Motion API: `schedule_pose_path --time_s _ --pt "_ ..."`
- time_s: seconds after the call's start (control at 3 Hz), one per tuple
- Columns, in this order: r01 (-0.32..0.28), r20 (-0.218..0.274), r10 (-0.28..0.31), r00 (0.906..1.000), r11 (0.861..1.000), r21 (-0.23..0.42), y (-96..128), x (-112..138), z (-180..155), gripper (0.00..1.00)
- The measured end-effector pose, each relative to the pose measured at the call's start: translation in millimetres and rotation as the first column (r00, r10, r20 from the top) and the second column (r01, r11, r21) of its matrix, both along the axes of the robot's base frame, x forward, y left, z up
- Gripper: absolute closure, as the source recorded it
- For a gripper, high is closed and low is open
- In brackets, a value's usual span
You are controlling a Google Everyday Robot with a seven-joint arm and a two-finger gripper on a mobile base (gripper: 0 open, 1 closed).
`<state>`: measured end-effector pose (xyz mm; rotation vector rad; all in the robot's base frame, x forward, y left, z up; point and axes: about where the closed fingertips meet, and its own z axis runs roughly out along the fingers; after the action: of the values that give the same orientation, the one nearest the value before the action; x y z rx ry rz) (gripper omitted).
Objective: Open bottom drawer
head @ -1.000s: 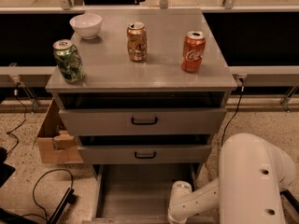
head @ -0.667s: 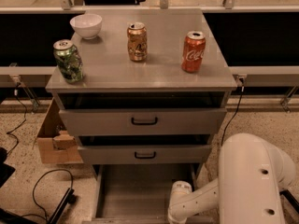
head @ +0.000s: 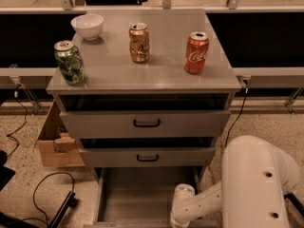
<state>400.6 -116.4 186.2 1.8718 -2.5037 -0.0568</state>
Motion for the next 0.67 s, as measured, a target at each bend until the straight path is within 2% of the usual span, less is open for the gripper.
schedule_pose_path --time_s 0.33,0.67 --pt "0.0 -0.002 0.0 1.0 1.0 0.0 0.0 -1.2 -0.8 0.06" --pt "0.0 -0.002 0.0 1.0 1.0 0.0 0.0 -1.2 -0.5 0.0"
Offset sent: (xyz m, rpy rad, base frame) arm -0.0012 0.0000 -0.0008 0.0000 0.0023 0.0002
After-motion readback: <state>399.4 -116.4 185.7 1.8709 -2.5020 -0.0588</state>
